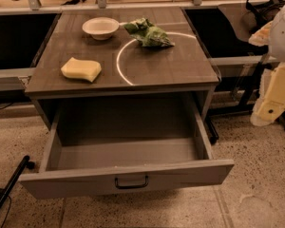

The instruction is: Place green jalapeno chip bag into top drawer

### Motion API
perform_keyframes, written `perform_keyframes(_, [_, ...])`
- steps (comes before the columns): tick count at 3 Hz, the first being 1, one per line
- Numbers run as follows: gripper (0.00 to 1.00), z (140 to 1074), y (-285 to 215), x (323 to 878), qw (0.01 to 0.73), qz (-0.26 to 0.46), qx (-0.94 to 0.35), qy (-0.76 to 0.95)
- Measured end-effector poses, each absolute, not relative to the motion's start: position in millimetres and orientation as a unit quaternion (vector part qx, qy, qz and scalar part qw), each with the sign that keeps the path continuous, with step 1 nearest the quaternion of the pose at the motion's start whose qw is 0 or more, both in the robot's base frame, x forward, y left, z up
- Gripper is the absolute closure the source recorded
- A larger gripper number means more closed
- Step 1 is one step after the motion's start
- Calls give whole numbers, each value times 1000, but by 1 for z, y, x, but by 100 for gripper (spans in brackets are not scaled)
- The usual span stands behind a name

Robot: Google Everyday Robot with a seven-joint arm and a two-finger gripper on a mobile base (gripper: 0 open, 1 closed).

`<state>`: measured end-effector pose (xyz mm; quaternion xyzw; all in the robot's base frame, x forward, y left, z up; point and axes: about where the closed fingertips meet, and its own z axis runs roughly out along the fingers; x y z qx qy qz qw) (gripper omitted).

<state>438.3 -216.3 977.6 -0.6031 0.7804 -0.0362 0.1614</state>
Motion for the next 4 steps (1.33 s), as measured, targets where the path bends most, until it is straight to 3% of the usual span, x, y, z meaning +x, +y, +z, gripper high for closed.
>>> perform_keyframes(1, [0, 978, -216, 438, 161, -36, -603, 780])
perform_keyframes(3, [0, 952, -206, 509, 249, 32, -541, 803])
perform_keyframes(4, [0, 952, -206, 509, 249, 32, -541, 803])
